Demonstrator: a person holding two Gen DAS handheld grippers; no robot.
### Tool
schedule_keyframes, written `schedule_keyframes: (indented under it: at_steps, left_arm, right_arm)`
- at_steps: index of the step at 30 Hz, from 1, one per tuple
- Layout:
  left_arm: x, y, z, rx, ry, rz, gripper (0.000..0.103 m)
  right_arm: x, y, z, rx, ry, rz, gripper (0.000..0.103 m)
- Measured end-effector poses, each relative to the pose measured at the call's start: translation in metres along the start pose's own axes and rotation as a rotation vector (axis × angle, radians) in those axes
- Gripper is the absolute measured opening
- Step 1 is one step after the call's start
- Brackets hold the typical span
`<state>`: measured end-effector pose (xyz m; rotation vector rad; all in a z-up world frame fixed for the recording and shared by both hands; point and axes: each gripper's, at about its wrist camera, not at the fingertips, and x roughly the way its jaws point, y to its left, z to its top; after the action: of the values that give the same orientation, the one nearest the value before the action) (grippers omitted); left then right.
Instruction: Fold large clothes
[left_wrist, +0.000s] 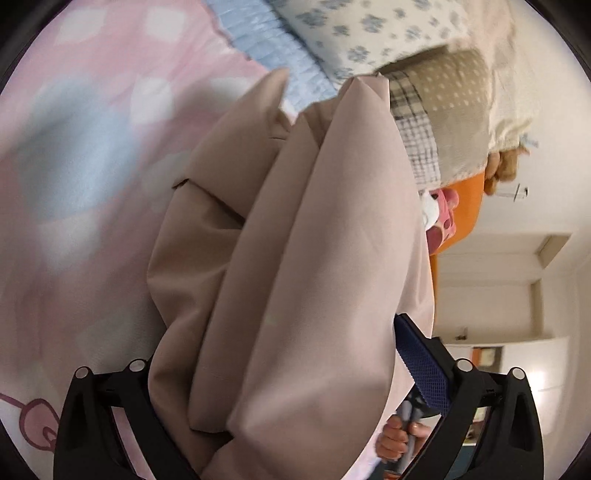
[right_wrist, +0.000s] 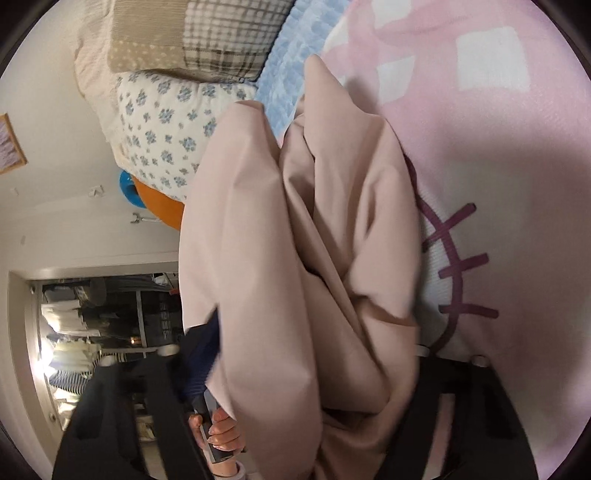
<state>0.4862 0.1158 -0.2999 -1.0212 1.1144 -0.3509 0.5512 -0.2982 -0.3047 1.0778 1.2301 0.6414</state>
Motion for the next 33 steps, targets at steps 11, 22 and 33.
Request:
schedule_keyframes:
  at_steps: [11,22,33]
  left_arm:
    - [-0.053,-0.079,-0.027,0.279,-0.071,0.133,0.044]
    - [-0.258,-0.093,-0.073,0.344,-0.281,0.133,0.043]
    - [-0.539,-0.009,-0.152,0.329,-0.611,0.25,0.043]
  right_arm:
    - [-0.014,0.06,-0.034,-0.188,-0.033,-0.066,0.04]
    - [0.035,0.197,-0.132,-0.394,0.041,0.031,0.039]
    - [0.187,0.346,-0.291,-0.659,0.239,0.161,0.039]
